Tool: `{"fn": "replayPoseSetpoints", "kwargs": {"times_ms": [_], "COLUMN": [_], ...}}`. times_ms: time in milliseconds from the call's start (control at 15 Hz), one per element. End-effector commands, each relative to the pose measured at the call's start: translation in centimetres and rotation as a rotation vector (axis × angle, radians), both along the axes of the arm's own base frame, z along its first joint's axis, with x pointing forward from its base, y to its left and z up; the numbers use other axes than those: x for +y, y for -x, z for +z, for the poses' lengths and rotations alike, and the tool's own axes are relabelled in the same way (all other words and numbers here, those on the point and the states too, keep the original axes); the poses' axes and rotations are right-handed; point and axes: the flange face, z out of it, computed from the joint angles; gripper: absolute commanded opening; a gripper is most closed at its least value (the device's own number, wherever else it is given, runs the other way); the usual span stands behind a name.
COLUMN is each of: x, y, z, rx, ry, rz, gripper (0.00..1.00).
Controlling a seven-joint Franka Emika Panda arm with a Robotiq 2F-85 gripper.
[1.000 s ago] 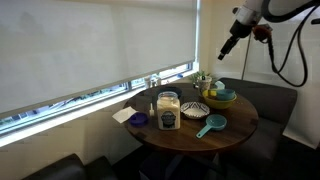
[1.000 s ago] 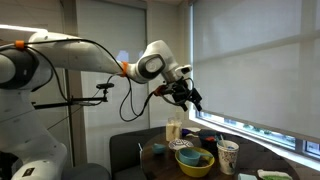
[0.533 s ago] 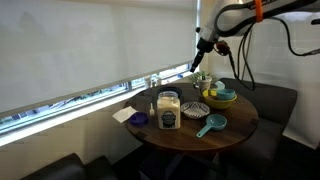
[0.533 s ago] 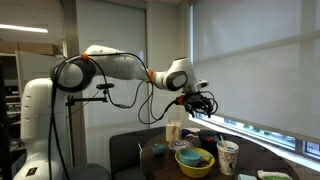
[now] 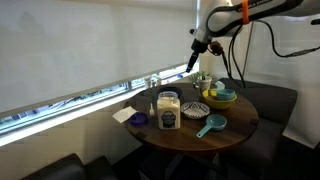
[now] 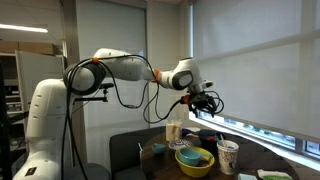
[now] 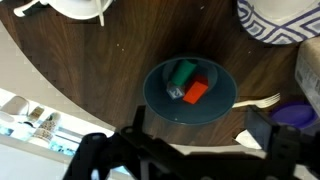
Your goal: Remove the block from the grey bowl and put it on the front right side of the table
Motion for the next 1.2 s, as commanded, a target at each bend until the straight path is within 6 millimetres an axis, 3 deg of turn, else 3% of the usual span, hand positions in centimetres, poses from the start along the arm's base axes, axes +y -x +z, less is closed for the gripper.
{"fn": "replayPoseSetpoints", "kwargs": {"times_ms": [0, 267, 533, 1000, 1133], "x": [1.3, 3.9, 4.7, 4.3, 4.1], "y": [-3.3, -8.7, -11.9, -14.2, -14.5], "z": [-2.9, -8.8, -13.4, -15.2, -15.7], "rx": [0.086, 0.127, 0.196, 0.285, 0.305], "ry": [-0.105, -0.23, -0.275, -0.299, -0.299], "rz": [-0.142, -0.29, -0.34, -0.384, -0.4], "gripper": [1.0, 1.0, 1.0, 0.98, 0.83]}}
